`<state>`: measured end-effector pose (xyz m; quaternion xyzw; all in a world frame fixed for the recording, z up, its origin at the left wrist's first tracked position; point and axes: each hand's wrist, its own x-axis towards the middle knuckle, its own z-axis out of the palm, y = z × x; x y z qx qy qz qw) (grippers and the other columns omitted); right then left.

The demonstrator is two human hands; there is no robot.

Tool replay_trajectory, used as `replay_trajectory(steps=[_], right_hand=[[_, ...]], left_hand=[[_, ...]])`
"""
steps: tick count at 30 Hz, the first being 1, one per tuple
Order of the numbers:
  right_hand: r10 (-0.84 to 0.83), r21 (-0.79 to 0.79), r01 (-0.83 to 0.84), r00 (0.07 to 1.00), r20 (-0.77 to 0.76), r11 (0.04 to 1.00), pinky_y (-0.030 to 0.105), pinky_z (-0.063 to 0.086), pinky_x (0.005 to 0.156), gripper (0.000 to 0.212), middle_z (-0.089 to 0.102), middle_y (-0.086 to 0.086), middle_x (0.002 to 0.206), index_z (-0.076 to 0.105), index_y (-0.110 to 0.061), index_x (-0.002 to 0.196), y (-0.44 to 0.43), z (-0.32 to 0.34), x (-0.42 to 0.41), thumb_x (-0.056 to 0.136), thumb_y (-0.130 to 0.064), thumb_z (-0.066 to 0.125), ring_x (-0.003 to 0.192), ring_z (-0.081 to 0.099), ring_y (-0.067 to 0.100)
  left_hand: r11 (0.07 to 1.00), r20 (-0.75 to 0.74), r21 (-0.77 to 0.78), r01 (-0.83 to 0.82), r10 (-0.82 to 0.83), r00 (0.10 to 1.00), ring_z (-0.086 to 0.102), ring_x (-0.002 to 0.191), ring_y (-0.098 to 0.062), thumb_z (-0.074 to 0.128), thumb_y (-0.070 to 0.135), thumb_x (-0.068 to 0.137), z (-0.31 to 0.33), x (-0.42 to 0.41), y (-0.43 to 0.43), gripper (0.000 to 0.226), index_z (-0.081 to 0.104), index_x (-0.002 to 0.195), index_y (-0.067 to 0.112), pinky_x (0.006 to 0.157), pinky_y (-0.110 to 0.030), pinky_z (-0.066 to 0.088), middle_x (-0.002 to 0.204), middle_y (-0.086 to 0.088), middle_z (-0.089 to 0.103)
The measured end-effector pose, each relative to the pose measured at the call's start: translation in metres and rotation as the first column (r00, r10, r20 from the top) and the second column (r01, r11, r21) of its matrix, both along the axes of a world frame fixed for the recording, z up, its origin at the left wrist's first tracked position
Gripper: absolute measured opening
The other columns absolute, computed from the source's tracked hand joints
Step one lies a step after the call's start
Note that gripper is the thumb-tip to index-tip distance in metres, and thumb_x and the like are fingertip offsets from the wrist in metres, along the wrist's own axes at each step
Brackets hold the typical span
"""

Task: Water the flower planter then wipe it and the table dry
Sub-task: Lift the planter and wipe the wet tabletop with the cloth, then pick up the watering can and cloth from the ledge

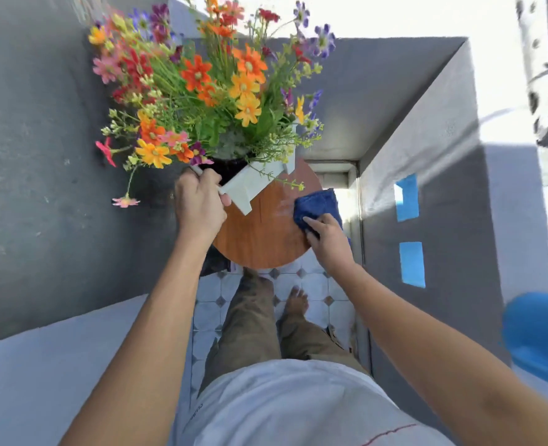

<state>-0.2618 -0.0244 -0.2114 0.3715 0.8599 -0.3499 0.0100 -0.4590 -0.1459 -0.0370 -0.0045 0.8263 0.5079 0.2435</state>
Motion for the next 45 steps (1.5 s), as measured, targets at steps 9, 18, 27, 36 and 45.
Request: replay_trajectory(steps=[9, 18, 27, 36, 45], right_hand=[[-0.529, -0.255, 0.493, 0.843, -0.096, 0.832, 0.011, 0.038, 0.075, 0.031, 0.064, 0.005, 0.111, 0.066, -0.013, 0.127, -0.018, 0.05, 0.045, 0.098, -0.017, 0.057, 0.098, 0.058, 0.014], [-0.704, -0.349, 0.635, 0.702, -0.112, 0.689, 0.002, 0.039, 0.08, 0.029, 0.064, -0.003, 0.11, 0.068, -0.015, 0.124, -0.06, 0.066, 0.066, 0.096, -0.013, 0.06, 0.093, 0.058, -0.002], [-0.795, -0.412, 0.687, 0.575, -0.194, 0.598, 0.03, 0.052, 0.089, 0.029, 0.066, 0.004, 0.107, 0.068, -0.014, 0.125, -0.075, 0.103, 0.088, 0.096, -0.014, 0.06, 0.098, 0.063, 0.013], [-0.779, -0.287, 0.783, 0.361, -0.513, 0.552, 0.033, 0.053, 0.09, 0.023, 0.068, -0.001, 0.103, 0.072, -0.017, 0.115, -0.063, 0.241, 0.18, 0.095, -0.013, 0.062, 0.098, 0.064, 0.01], [-0.681, -0.305, 0.863, 0.06, -0.73, 0.403, 0.026, 0.052, 0.087, 0.022, 0.07, 0.002, 0.108, 0.071, -0.02, 0.113, -0.046, 0.359, 0.316, 0.096, -0.01, 0.06, 0.1, 0.065, 0.01]], left_hand=[[0.967, 0.094, -0.085, -0.242, 0.25, 0.964, 0.066, 0.059, -0.038, 0.038, 0.037, 0.077, -0.048, 0.086, 0.012, 0.042, 0.056, 0.047, 0.014, 0.064, -0.045, 0.056, 0.052, -0.014, 0.065], [0.94, 0.302, -0.054, -0.337, 0.337, 0.892, 0.06, 0.064, -0.018, 0.032, 0.018, 0.099, -0.064, 0.139, 0.04, 0.04, 0.063, 0.096, -0.007, 0.044, -0.011, 0.033, 0.096, -0.02, 0.071], [0.989, 0.474, -0.018, -0.147, 0.138, 0.87, 0.066, 0.091, -0.028, 0.045, 0.008, 0.093, -0.067, 0.148, 0.038, 0.026, 0.063, 0.107, -0.005, 0.07, -0.025, 0.055, 0.096, -0.022, 0.068], [0.877, 0.353, 0.211, 0.431, -0.48, 0.803, 0.049, 0.053, -0.016, 0.053, 0.024, 0.09, 0.042, 0.222, 0.051, 0.015, 0.062, 0.085, 0.012, 0.045, -0.025, 0.034, 0.077, -0.005, 0.062], [0.552, 0.148, 0.445, 0.705, -0.822, 0.55, 0.046, 0.051, -0.015, 0.054, 0.023, 0.092, 0.147, 0.373, 0.084, 0.025, 0.067, 0.096, 0.003, 0.05, -0.027, 0.039, 0.062, -0.001, 0.059]])
